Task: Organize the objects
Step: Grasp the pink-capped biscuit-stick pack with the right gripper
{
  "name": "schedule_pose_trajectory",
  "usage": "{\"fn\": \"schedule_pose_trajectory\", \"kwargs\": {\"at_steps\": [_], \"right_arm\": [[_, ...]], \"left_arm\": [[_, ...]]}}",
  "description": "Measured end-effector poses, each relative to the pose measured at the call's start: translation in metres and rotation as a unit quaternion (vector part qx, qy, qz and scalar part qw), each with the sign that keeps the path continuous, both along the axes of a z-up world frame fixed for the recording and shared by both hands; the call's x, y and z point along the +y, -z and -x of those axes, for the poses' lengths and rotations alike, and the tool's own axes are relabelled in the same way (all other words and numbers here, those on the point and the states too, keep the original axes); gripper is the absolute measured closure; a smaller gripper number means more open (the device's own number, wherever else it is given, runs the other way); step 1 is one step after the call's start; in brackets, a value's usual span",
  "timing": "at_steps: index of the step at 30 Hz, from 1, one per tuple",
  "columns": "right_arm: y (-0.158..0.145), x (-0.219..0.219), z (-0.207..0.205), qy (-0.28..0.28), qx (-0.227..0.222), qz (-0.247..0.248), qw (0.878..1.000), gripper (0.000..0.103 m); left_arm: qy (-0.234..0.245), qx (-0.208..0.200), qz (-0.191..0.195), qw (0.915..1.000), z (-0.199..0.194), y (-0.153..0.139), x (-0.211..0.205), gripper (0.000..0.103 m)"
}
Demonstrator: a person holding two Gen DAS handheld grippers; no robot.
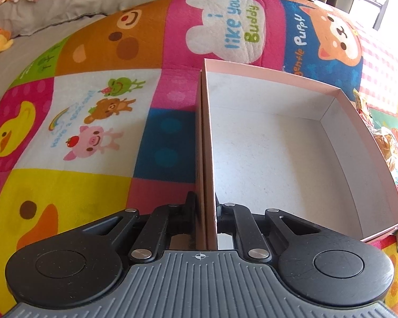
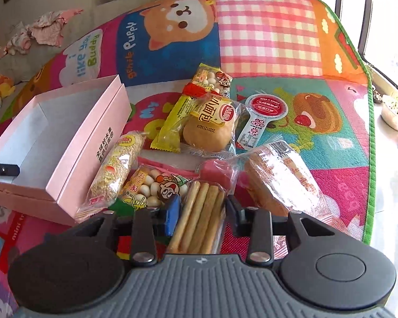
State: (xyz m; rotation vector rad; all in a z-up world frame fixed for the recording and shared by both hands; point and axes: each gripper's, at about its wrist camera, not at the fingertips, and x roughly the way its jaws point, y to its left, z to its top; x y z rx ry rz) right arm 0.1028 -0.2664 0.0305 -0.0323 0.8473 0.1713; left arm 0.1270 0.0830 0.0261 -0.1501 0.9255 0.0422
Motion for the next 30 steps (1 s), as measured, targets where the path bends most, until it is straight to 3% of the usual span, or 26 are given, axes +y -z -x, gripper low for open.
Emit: {"fn": "schedule_pose_trajectory", "kwargs": {"at_steps": [3, 8, 10, 13, 16, 18, 20, 24, 28, 30], "right_arm": [[-0.003, -0.003, 0.025, -0.017, 0.01, 0.02, 1.0, 0.073], [-0.008, -0.014, 0.067, -0.029, 0.036, -0.003, 0.999, 0.073], [-0.007, -0.009, 0.083, -0.049, 0.036, 0.012, 0.998, 0.072], [0.001, 0.005, 0.09, -0.059, 0.028, 0.049, 0.997, 0.07], [0.002, 0.008, 0.083, -0.042, 0.016, 0.039, 0.998, 0.068], [-0.001, 0.011, 0.084, -0.042, 0.031, 0.018, 0.998, 0.071], [-0.011, 0.017, 0.095, -0.075, 0.049, -0.03, 0.996, 0.071], [-0.038, 0.034, 0.12, -0.118, 0.066, -0.127, 0.983, 0.071], [-0.087, 0.053, 0.13, -0.142, 0.008, -0.184, 0.973, 0.072], [-0.112, 0.062, 0.125, -0.153, -0.034, -0.194, 0.968, 0.077]], "left_arm": [[-0.002, -0.003, 0.001, 1.0, 0.001, 0.001, 0.0, 0.092], [-0.005, -0.006, 0.0, 1.0, 0.002, 0.001, -0.001, 0.092], [-0.007, -0.007, 0.0, 1.0, 0.002, 0.001, -0.001, 0.092], [-0.009, -0.006, 0.002, 0.9999, 0.002, 0.001, -0.001, 0.092], [-0.008, -0.002, 0.003, 1.0, 0.002, 0.0, -0.001, 0.092], [-0.004, 0.0, -0.001, 1.0, 0.003, -0.001, -0.002, 0.092], [-0.003, -0.001, -0.003, 1.0, 0.005, 0.0, -0.002, 0.092], [-0.008, -0.001, 0.001, 1.0, 0.005, -0.001, -0.002, 0.092], [-0.005, -0.004, 0.006, 1.0, 0.006, 0.0, 0.0, 0.092], [-0.004, -0.003, 0.007, 1.0, 0.006, 0.0, 0.0, 0.091]]}}
